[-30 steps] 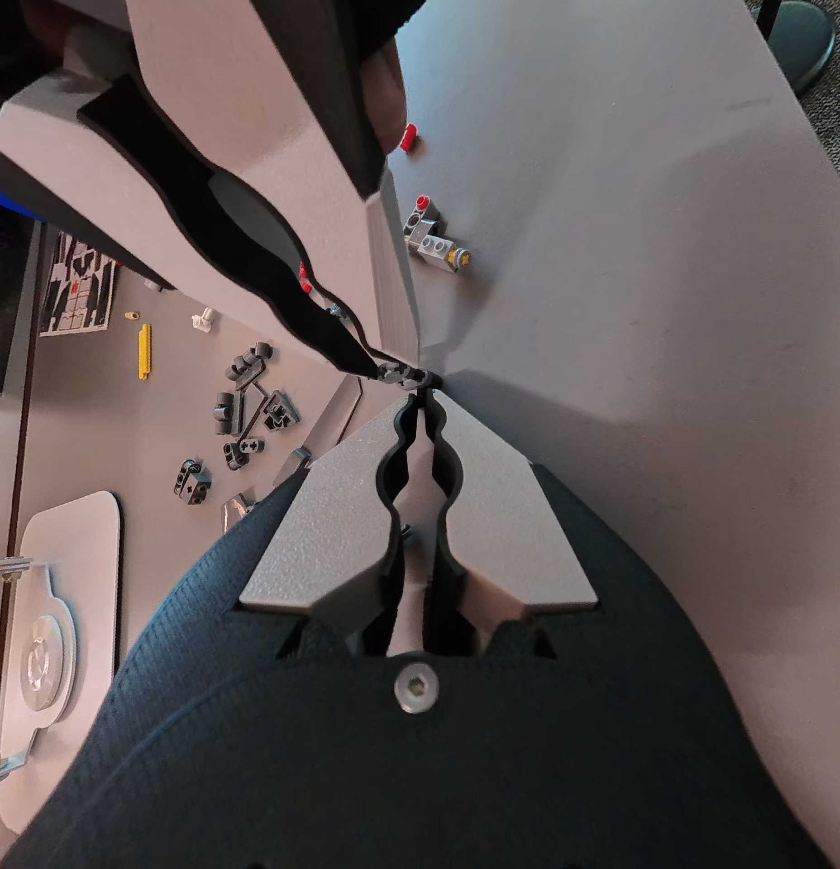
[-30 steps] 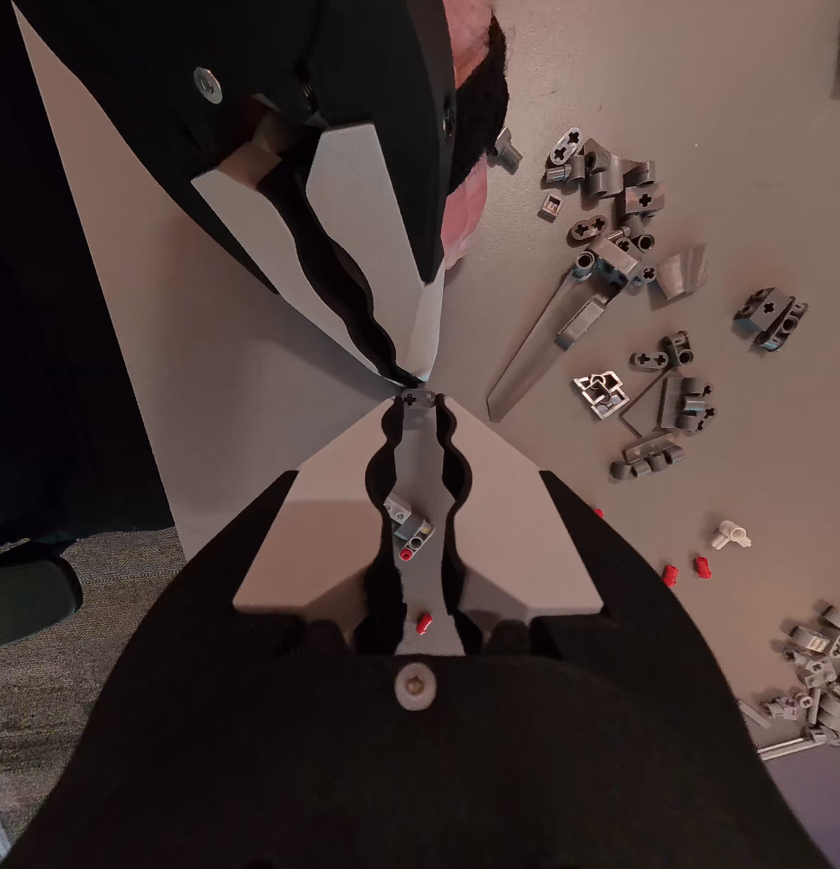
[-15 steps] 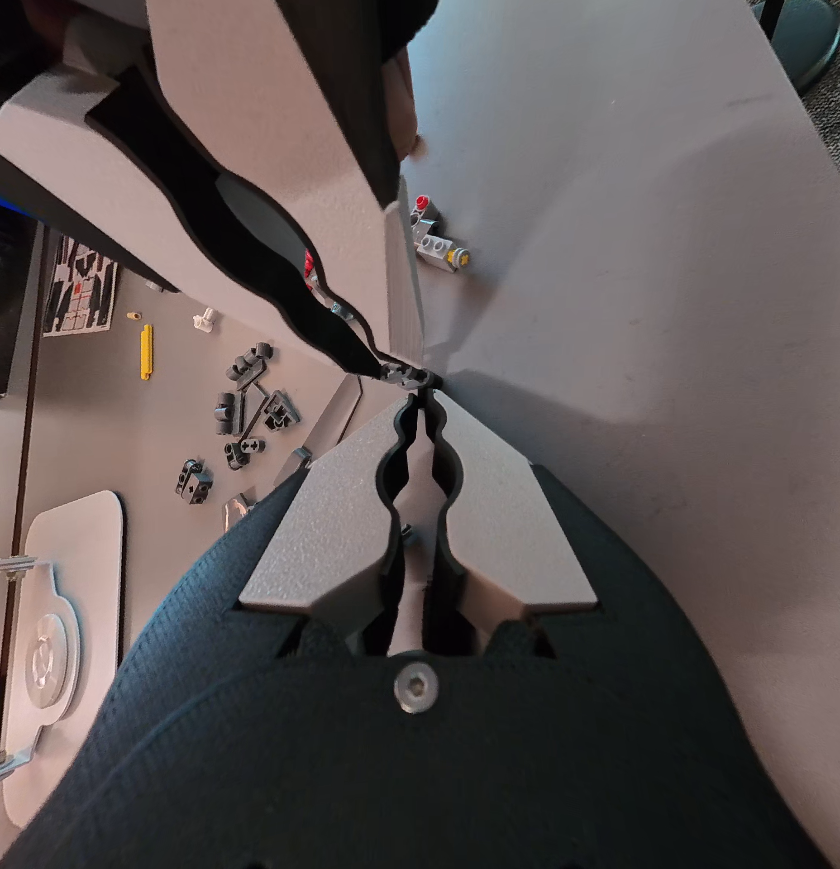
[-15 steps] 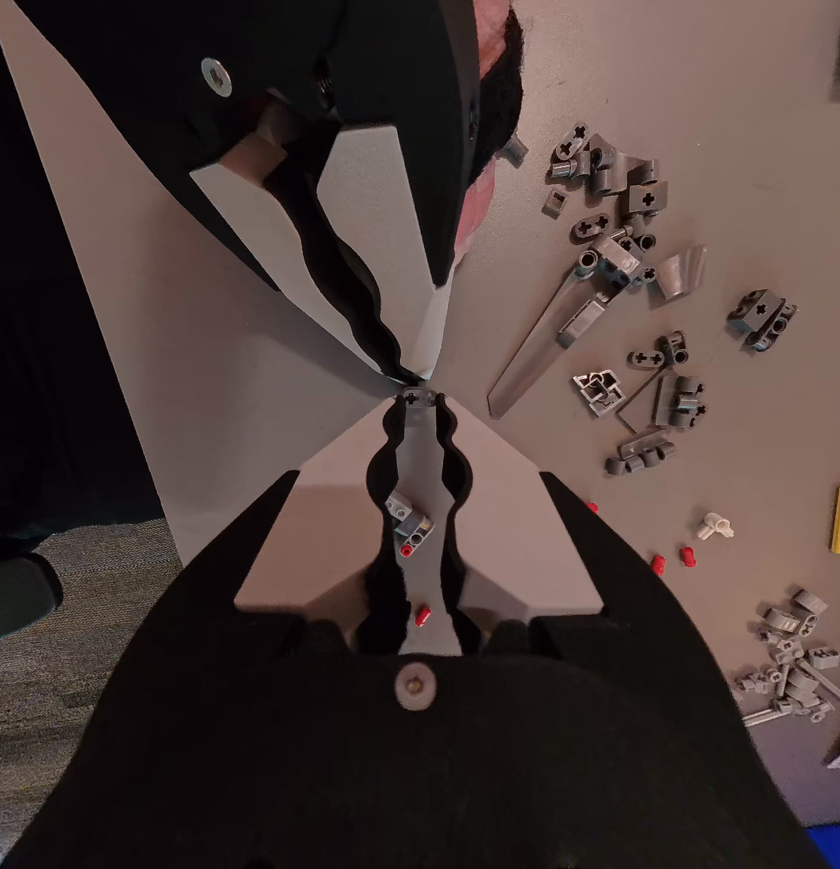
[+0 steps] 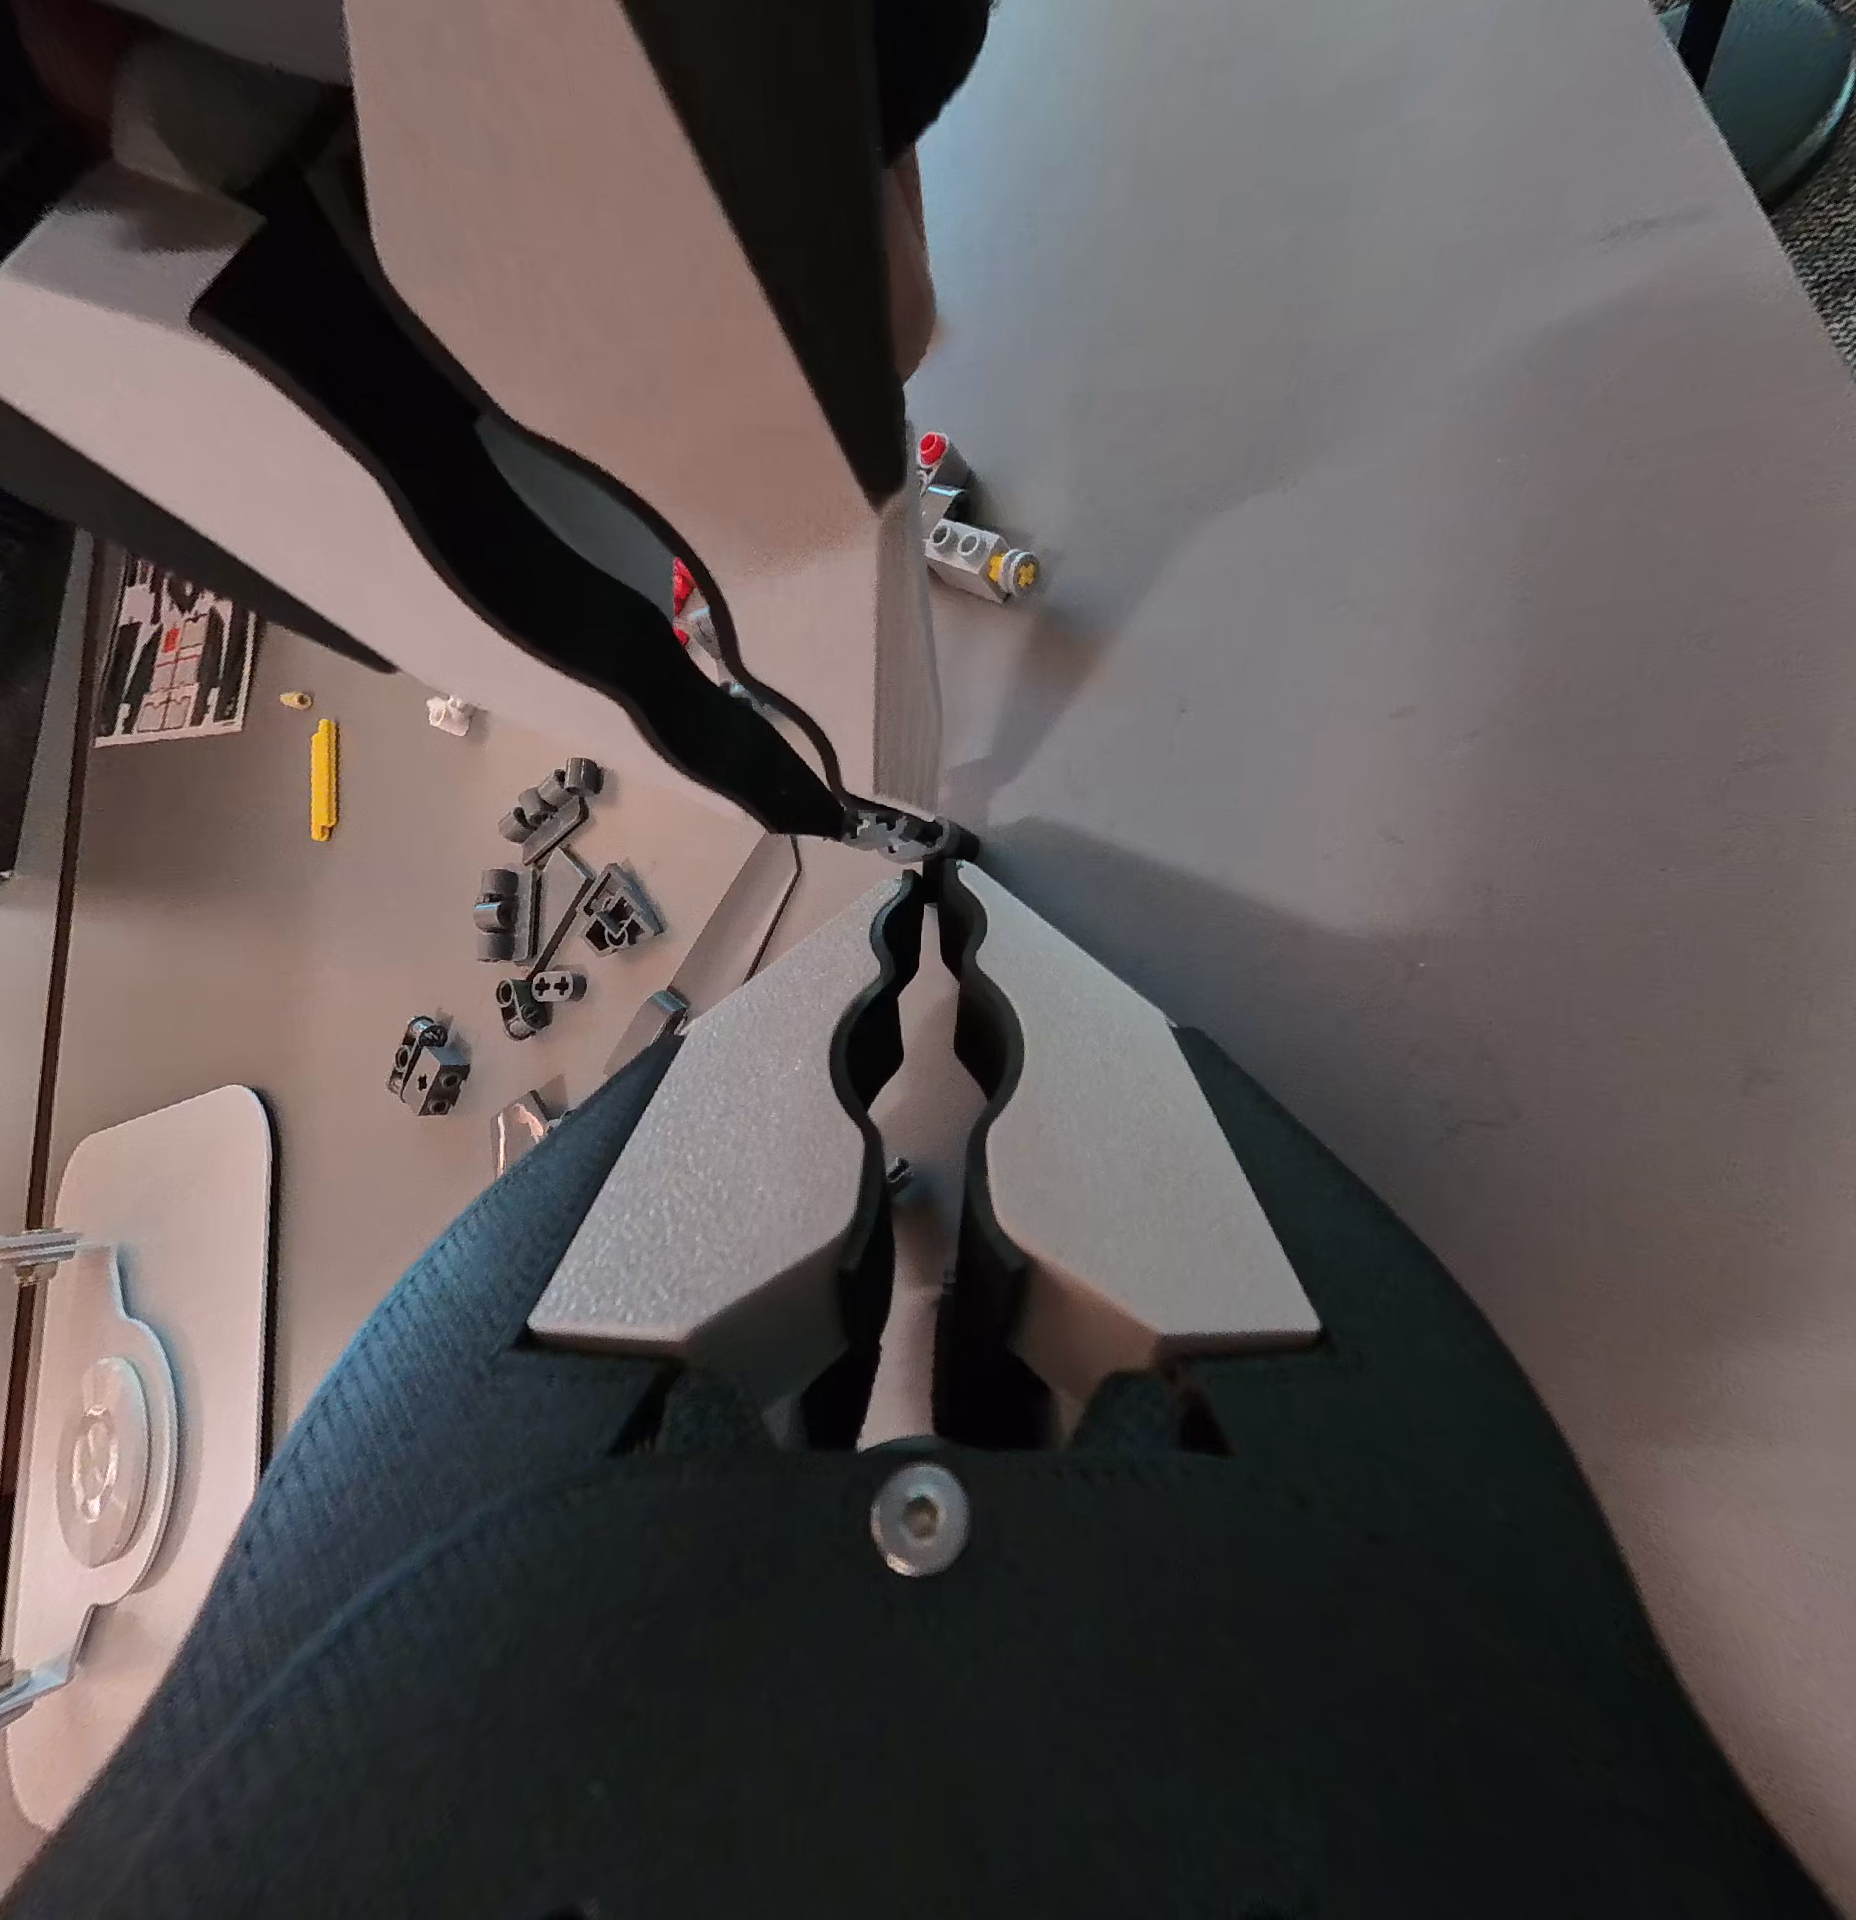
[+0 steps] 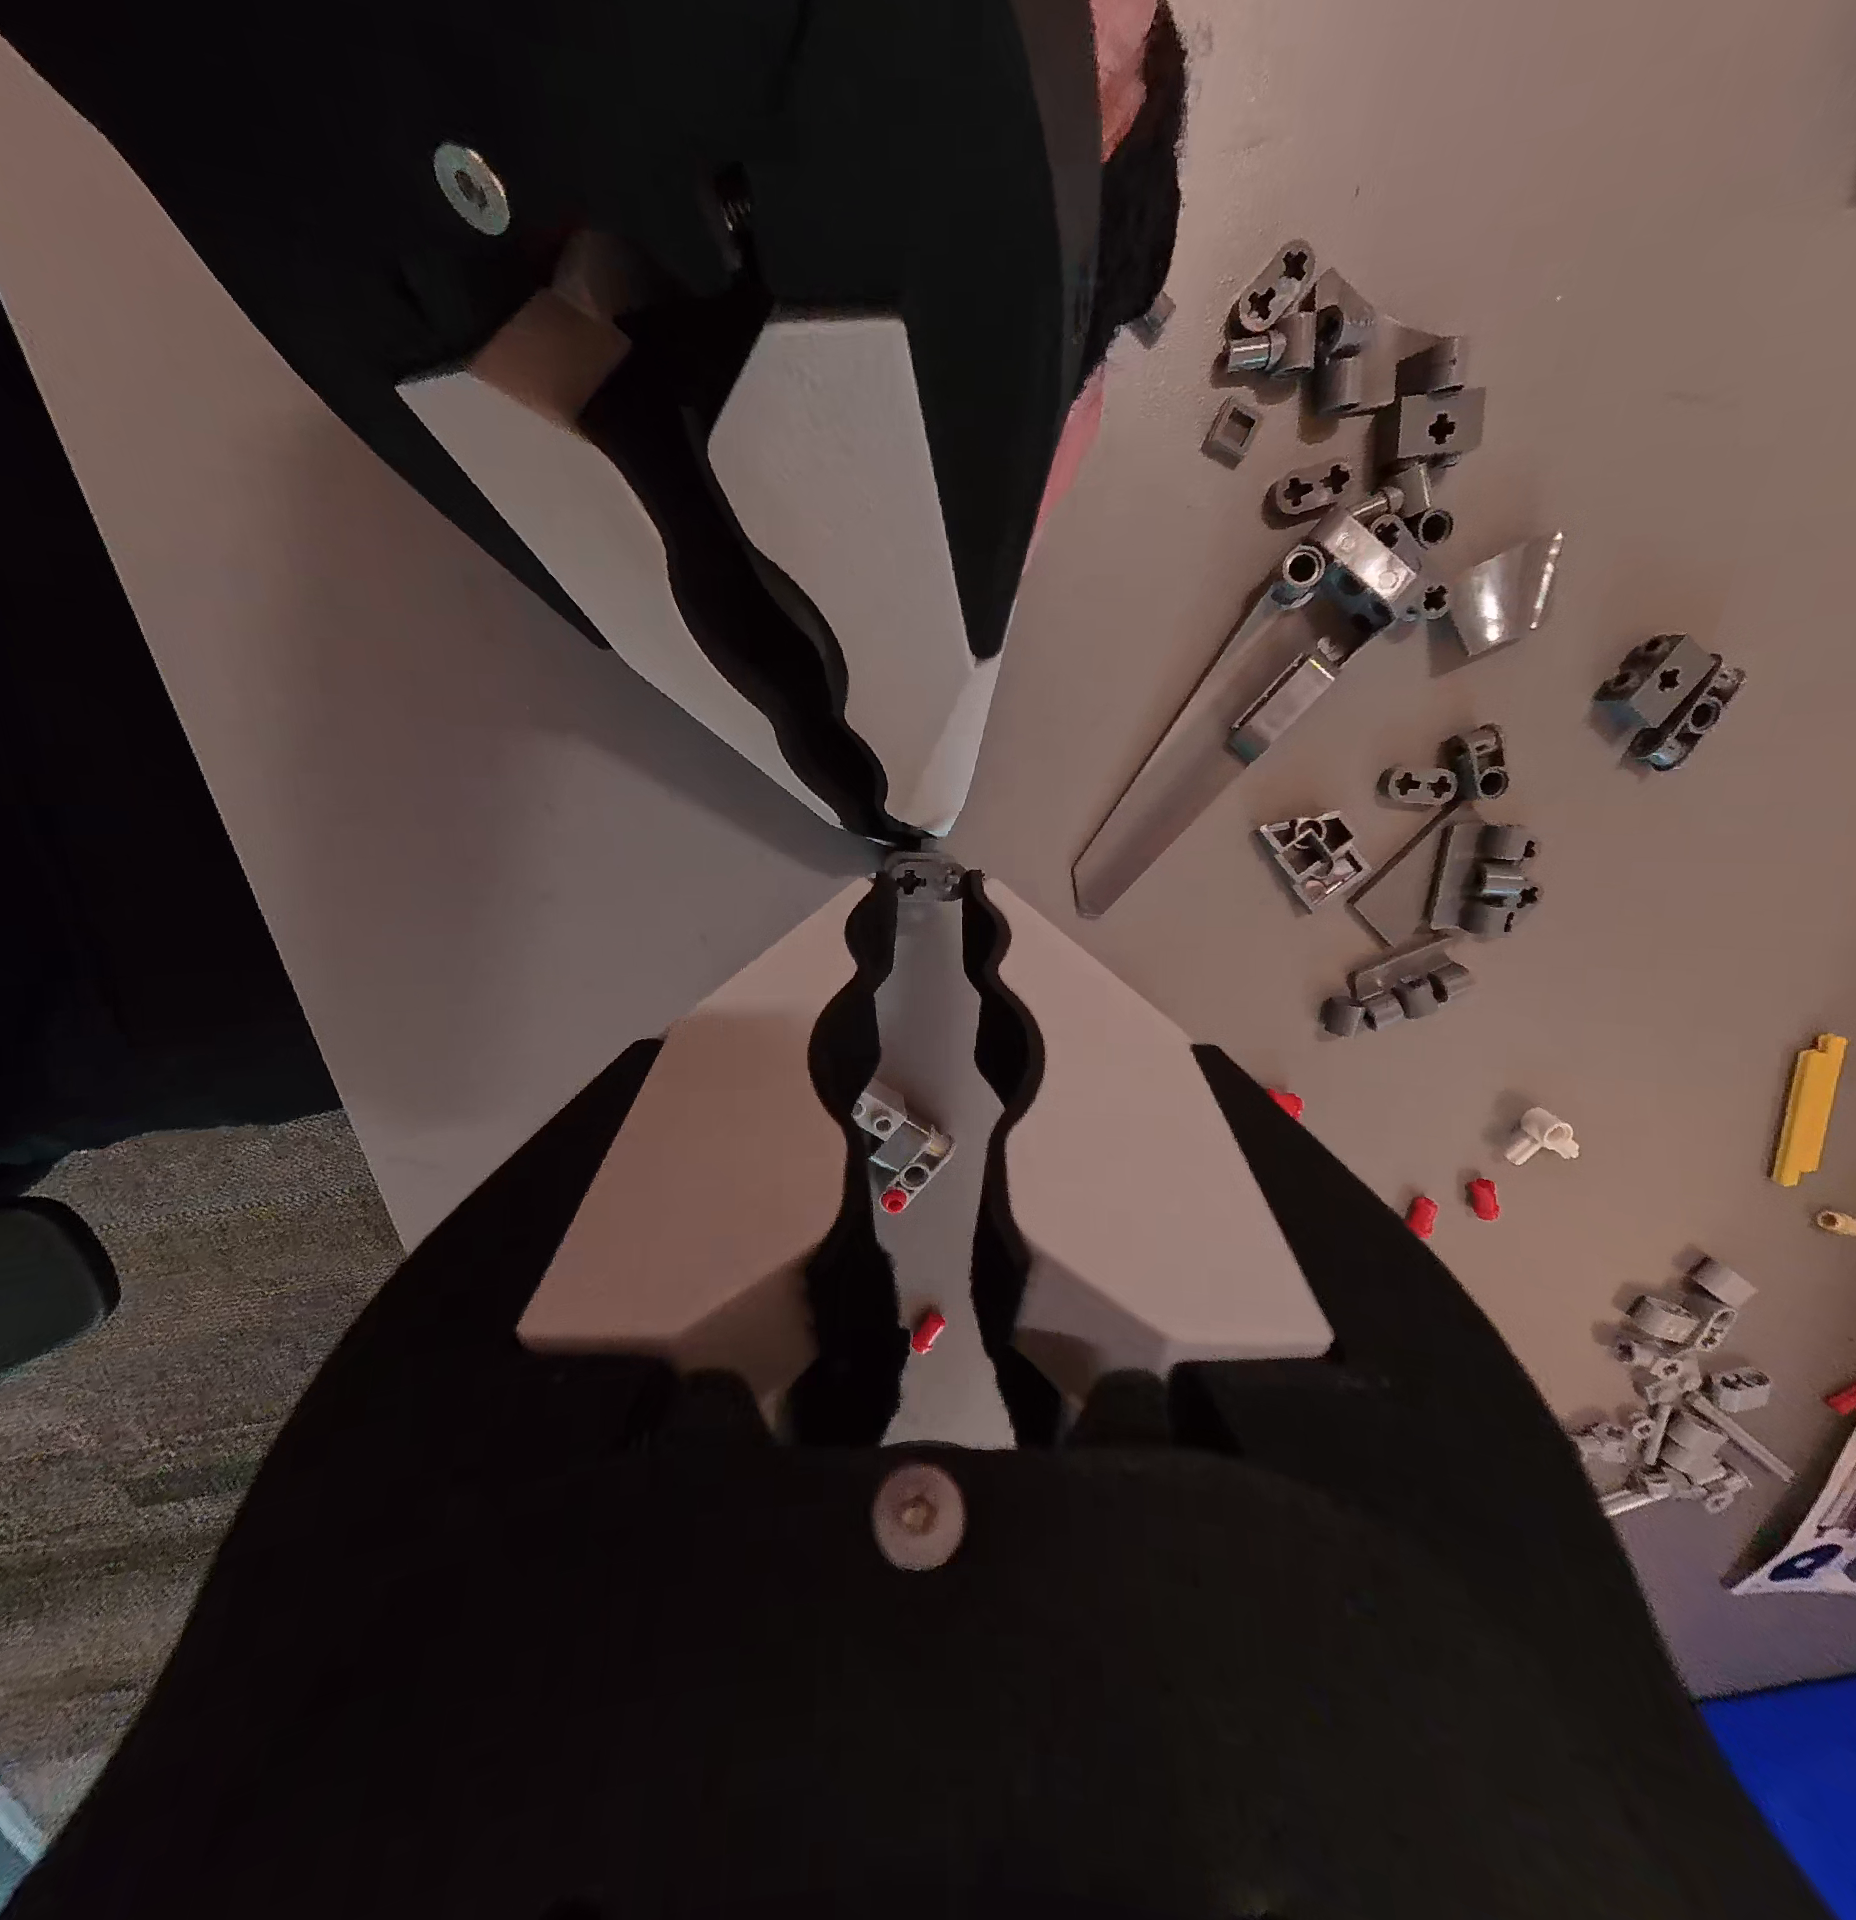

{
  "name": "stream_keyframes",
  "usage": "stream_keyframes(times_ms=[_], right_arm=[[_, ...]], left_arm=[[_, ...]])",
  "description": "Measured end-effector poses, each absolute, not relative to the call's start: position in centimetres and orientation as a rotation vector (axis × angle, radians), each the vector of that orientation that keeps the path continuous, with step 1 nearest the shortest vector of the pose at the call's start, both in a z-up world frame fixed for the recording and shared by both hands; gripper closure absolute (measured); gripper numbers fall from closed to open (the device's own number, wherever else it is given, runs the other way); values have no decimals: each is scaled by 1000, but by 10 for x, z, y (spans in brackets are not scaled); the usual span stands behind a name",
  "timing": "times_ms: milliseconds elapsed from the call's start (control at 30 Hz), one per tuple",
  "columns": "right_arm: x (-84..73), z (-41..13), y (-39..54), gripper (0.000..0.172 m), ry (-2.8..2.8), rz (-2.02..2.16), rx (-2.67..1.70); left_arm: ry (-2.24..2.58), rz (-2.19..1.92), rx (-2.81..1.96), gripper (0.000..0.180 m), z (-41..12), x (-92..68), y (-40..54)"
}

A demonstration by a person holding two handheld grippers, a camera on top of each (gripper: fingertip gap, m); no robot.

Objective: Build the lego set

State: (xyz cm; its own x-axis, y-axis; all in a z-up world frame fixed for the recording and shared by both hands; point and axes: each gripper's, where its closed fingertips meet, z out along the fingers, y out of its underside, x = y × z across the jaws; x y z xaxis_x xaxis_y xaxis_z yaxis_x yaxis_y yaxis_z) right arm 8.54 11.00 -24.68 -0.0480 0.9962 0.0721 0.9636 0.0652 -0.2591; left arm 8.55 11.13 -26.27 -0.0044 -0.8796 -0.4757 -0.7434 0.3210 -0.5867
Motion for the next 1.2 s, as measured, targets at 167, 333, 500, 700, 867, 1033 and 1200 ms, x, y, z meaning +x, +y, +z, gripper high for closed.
stream_keyframes(times_ms=[167,333,500,700,867,1033,1200], right_arm=[[85,-247,110,162,-2130,138,-2000],[85,-248,111,162,-2154,83,-2009],[85,-248,111,162,-2164,43,-2012],[84,-247,113,161,-2142,18,-1999],[84,-238,111,158,-2049,152,-1933],[85,-237,113,166,-2044,246,-1951],[82,-242,110,172,-2095,265,-1958]], left_arm=[[1773,-211,-1458,179,-263,86,111],[1772,-207,-1456,179,-263,86,111],[1771,-207,-1456,179,-263,86,111],[1771,-208,-1454,179,-263,86,112],[1772,-210,-1456,180,-263,86,112],[1773,-218,-1458,180,-263,86,112],[1774,-217,-1458,179,-262,86,112]])
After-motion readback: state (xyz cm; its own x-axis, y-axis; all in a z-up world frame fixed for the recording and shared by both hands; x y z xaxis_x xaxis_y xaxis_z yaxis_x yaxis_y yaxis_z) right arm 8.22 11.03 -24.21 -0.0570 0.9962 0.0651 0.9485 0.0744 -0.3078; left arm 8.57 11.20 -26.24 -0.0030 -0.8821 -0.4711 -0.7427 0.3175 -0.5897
